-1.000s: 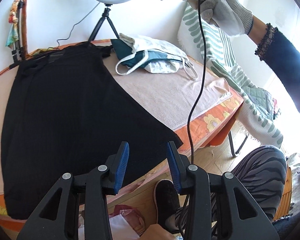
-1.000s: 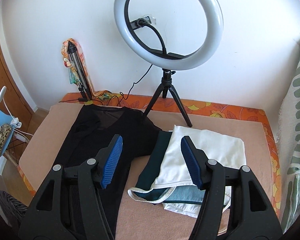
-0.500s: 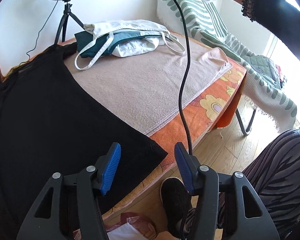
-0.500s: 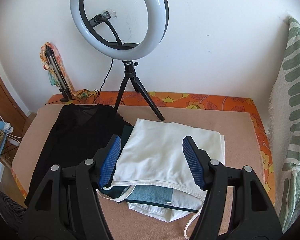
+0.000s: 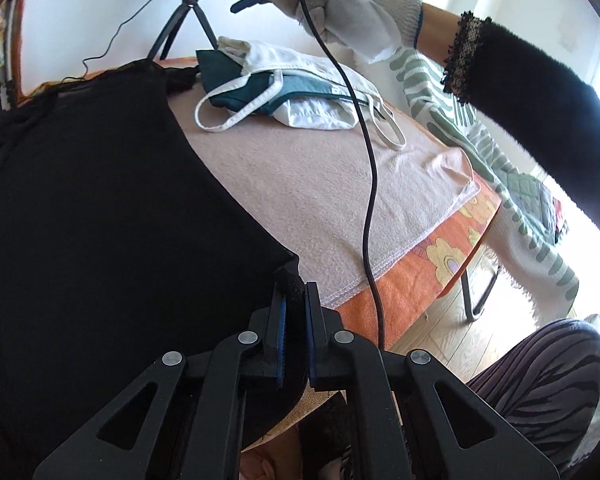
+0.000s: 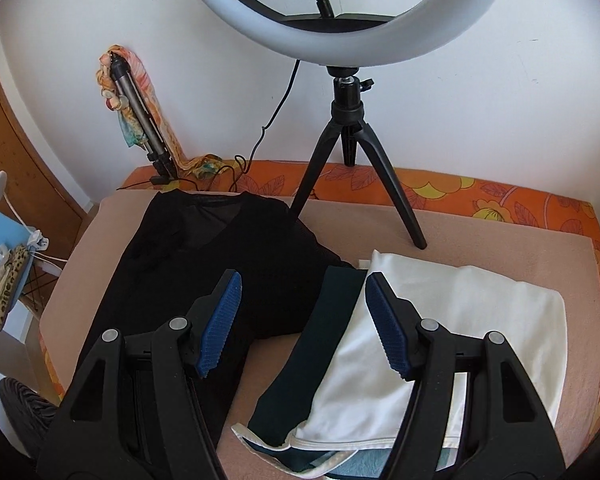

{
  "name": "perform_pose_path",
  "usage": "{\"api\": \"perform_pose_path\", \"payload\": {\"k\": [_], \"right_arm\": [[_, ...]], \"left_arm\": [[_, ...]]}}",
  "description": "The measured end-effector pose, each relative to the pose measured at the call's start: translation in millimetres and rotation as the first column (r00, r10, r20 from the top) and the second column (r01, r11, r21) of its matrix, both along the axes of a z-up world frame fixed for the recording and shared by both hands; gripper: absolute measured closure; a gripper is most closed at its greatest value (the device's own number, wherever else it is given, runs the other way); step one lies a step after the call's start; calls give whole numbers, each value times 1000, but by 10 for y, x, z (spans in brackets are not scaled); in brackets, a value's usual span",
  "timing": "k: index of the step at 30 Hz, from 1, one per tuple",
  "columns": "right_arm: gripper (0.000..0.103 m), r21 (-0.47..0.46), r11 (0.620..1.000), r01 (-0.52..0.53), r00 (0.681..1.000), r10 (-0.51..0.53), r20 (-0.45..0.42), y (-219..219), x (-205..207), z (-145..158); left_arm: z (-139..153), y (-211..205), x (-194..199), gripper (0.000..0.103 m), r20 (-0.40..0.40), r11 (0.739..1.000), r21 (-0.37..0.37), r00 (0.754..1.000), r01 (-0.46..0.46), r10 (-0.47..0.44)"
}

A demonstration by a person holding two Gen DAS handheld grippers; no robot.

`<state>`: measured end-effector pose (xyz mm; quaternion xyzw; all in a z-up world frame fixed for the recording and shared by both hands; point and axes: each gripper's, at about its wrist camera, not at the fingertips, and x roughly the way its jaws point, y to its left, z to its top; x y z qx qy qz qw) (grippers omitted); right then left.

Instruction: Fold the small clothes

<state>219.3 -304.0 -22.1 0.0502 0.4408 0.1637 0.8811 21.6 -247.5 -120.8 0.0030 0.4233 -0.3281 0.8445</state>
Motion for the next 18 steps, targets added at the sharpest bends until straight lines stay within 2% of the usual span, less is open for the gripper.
{"api": "perform_pose_path", "payload": {"k": [5,9,13,16,18], "right_arm": [[36,-72,997,-10,998,6,-56,338,330,-373],[36,-120,993,-4,996,-7,-91,430,542,-560],[49,-162,987,19,992,-39,-121,443,729,-681],[50,-230,973,6,992,-34,-117,490,791,-736],[50,-259,966,0,989,-39,-145,522,849,-814]], "left_arm": [[116,194,21,97,-9,997,-57,998,-59,59],[100,222,42,97,-23,995,-72,997,-69,68],[84,206,29,97,-14,995,-73,998,-60,59],[106,211,8,97,-9,995,-86,999,-52,51],[115,220,6,97,-4,995,-92,999,-49,49]]}}
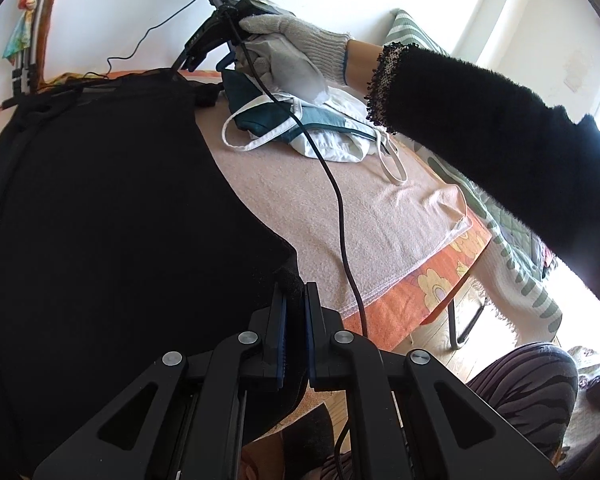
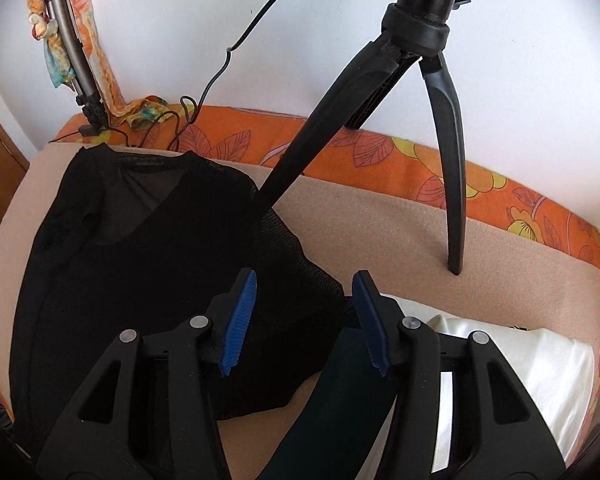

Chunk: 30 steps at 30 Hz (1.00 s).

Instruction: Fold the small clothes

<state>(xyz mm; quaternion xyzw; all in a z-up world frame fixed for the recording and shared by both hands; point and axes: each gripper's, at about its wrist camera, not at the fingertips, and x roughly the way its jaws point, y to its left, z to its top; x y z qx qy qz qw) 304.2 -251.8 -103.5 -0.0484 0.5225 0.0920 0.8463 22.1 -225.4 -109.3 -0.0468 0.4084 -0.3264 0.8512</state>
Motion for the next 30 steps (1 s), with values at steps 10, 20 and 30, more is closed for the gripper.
{"api": "perform_pose_path", "payload": {"k": [10,20,30], "right_arm": [[50,-68,997,-37,995,31,-94,128,154,-401],[100,-61,995,-75,993,69,-93,273,90,-278],[100,-116,993,-1,997,-8,-76,512,188,232]], "left_arm": [[-39,89,33,97,-11,1000,-27,1000,-10,10],[-62,181,5,97,-11,997,-67,999,-36,35],[-15,493,-39,97,-8,982,-135,991,-134,134]]}}
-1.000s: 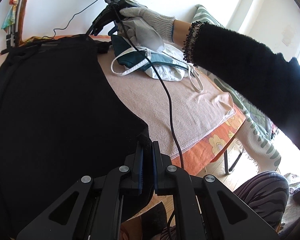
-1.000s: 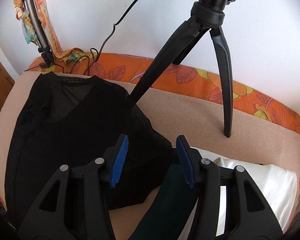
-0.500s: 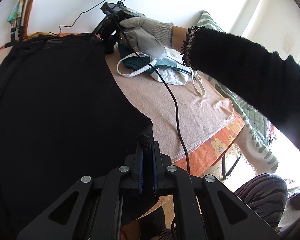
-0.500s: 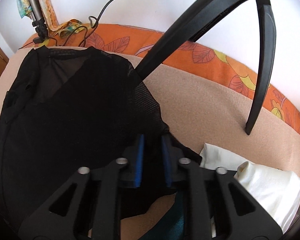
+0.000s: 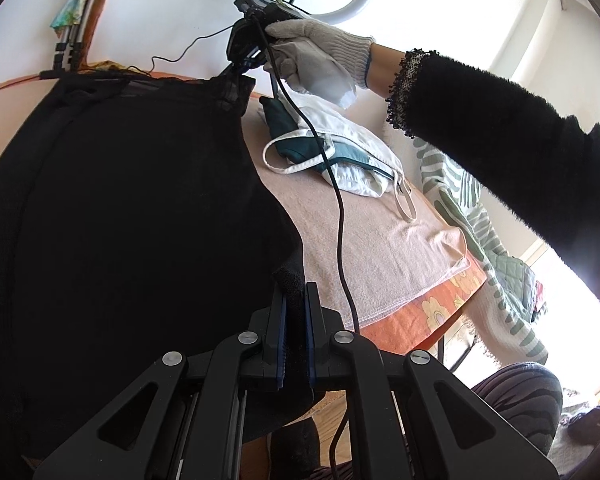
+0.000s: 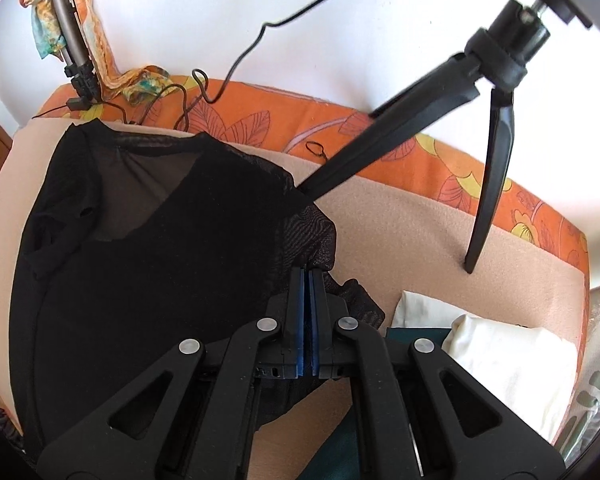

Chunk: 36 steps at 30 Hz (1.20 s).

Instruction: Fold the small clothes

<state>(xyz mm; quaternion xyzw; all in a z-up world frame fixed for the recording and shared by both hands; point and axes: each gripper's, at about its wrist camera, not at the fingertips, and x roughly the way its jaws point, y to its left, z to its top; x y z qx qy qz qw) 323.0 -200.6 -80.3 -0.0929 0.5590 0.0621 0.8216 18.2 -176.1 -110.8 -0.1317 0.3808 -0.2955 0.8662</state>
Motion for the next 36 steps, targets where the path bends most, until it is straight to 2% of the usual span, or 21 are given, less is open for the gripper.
{"api": "perform_pose_path", "payload": {"k": [6,10,15,19,22,24,25,26,27,28,32,36], "right_arm": [[100,-133,989,-65,998,68,18,635,45,224],[100,-207,970,-125,991,134,27,1117,69,284],[100,-255,949,-187,980,198,21,1731,67,150],[100,-258,944,-207,976,217,9,2052,92,-9],[100,-213,958,-194,980,199,6,2151,126,-76],[97,-136,972,-189,981,192,8,2129,140,-42],[83,-99,978,-185,982,187,15,2084,124,8],[60,-68,980,-187,982,189,29,2036,91,80],[51,-46,980,-191,980,194,50,1979,44,167],[45,-33,981,-191,978,193,74,1911,-10,258],[45,70,985,-156,982,148,117,1481,-265,605],[45,141,979,-146,981,124,150,1049,-762,866]], "left_arm": [[-21,309,-61,97,-12,994,-60,996,-93,93],[-33,476,-123,97,2,988,-68,990,-142,142],[-21,626,-215,97,47,979,-52,979,-198,200],[-102,666,-212,97,21,978,-30,978,-207,208],[-159,698,-197,96,-16,978,-27,978,-207,207],[-155,747,-216,90,-32,975,-9,975,-221,221],[-154,762,-235,85,-39,976,-2,975,-219,219],[-148,797,-256,84,-42,977,1,976,-215,215],[-131,827,-282,83,-40,976,7,975,-218,218],[-107,863,-315,83,-32,974,15,974,-224,224],[-1,1008,-426,83,11,970,53,971,-238,238],[105,1144,-512,82,50,964,76,967,-255,252]]}}
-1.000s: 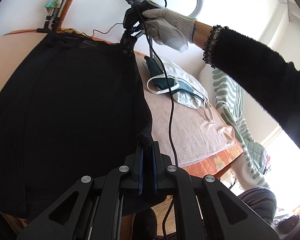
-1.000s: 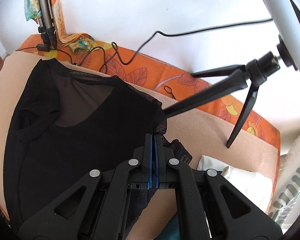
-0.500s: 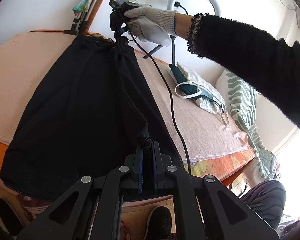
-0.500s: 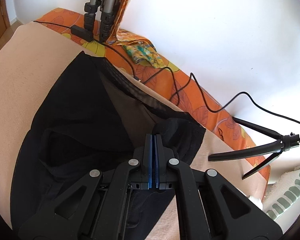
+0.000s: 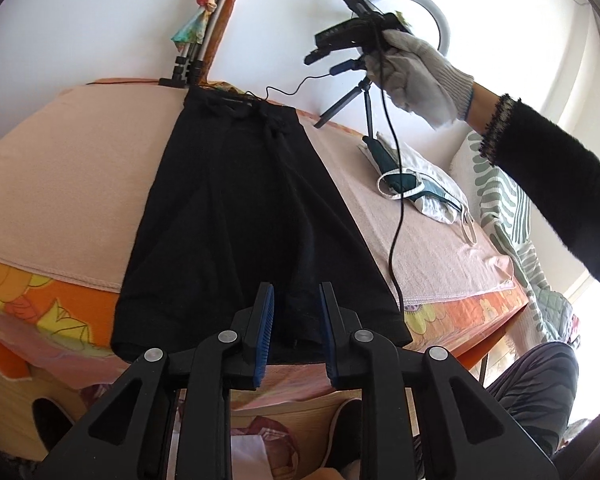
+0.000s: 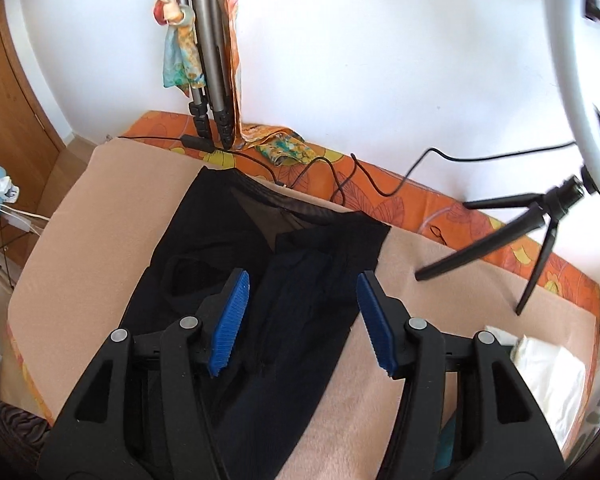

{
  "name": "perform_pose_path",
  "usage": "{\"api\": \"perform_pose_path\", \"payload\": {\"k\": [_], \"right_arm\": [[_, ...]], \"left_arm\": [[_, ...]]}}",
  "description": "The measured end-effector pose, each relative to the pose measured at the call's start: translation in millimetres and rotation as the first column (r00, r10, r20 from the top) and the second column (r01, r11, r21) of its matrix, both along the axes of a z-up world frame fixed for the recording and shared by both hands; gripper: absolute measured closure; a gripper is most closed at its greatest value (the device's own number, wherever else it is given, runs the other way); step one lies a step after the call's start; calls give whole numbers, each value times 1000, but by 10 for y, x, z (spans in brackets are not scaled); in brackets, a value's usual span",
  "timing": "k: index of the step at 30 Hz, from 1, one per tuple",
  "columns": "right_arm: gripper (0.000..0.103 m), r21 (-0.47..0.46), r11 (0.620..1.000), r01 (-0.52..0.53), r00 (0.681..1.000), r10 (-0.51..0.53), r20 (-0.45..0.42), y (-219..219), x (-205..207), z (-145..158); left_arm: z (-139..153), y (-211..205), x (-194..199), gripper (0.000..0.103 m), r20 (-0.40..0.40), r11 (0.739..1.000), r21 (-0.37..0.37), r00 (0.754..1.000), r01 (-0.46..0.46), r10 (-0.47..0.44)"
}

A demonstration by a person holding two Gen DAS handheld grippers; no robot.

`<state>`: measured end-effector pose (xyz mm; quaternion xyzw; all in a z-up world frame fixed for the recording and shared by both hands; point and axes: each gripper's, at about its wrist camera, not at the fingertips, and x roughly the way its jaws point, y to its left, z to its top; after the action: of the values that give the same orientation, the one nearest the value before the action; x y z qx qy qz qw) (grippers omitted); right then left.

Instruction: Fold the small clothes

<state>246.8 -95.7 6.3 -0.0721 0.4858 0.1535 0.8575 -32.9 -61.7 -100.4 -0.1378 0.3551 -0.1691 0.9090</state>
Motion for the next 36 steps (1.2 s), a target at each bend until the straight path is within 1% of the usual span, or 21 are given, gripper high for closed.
{"api": "perform_pose_path", "payload": {"k": [3,6,8,10,13,15,17,18,19,22,24,25,27,30,31,34,36], "right_arm": [[45,44,999,-1,1000,1,11,-273,-495,128],[45,85,996,-15,999,11,40,-480,-1049,195],[45,105,994,-18,998,11,63,-576,-1418,204],[45,111,994,-18,996,8,86,-637,-1772,180],[45,108,994,-10,995,-1,100,-668,-2249,64],[45,103,995,5,996,-14,93,-668,-2537,-80],[57,103,995,9,996,-18,82,-649,-2783,-225],[58,94,996,8,998,-14,67,-615,-2878,-307],[62,92,996,4,998,-9,56,-571,-2945,-376],[62,138,989,-52,999,52,1,-378,-3078,-509],[62,154,986,-64,997,71,-40,-244,-3115,-552],[62,175,982,-69,995,81,-65,-198,-3129,-549],[62,206,974,-89,991,108,-83,-133,-3195,-466],[62,241,965,-103,990,124,-72,-134,-3320,-198],[62,248,964,-99,991,117,-60,-160,-3345,-99],[62,192,976,-102,995,101,16,-148,-3366,115],[62,190,977,-99,995,94,35,-140,-3259,145]], "left_arm": [[44,76,8,80,4,999,32,1000,2,-3],[116,203,14,79,29,997,79,999,-22,20],[136,301,42,75,19,994,102,1000,-27,25],[132,411,63,74,4,992,120,999,-36,36],[105,535,103,74,-20,987,160,1000,-20,24],[74,634,121,74,-37,986,165,999,7,-1],[45,682,122,74,-52,981,190,998,40,-31],[34,699,126,74,-57,976,210,997,58,-47],[28,711,130,74,-61,971,223,996,80,-68],[45,692,91,74,-54,953,272,991,136,-126],[50,611,46,74,-52,936,299,982,186,-179],[51,565,18,74,-48,929,312,979,201,-196],[43,482,-21,74,-50,920,304,969,246,-243],[18,322,-57,74,-39,894,340,955,290,-295],[5,282,-52,74,-37,889,344,951,302,-308],[-51,166,8,74,-51,883,331,941,332,-335],[-80,75,34,74,-50,874,346,937,342,-346]]}}
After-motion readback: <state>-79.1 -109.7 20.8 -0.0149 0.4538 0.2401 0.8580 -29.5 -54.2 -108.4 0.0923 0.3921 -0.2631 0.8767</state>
